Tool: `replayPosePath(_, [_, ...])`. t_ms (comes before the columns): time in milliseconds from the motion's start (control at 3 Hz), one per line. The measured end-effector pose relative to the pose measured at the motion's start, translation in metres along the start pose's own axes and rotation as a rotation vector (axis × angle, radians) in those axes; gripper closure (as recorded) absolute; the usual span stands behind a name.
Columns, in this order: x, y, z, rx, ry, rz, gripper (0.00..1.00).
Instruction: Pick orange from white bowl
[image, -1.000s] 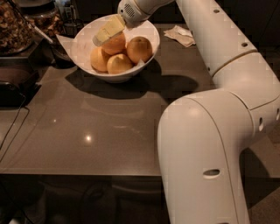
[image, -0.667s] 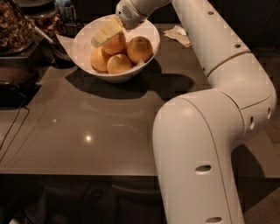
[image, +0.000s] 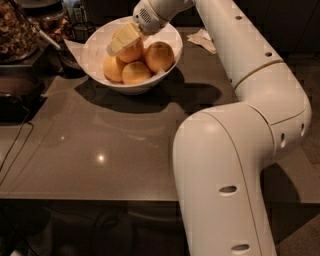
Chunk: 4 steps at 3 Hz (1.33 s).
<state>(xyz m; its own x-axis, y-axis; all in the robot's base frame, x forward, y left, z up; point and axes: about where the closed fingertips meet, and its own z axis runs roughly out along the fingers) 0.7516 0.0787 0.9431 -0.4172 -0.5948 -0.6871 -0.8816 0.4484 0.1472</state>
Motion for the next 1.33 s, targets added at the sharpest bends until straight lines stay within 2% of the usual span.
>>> replayPosePath(1000, [0.000, 0.001, 0.001, -0.002, 0.000, -0.003, 0.89])
replayPosePath(1333, [-0.004, 0.008, -0.009, -0.032, -0.034, -0.020, 1.00])
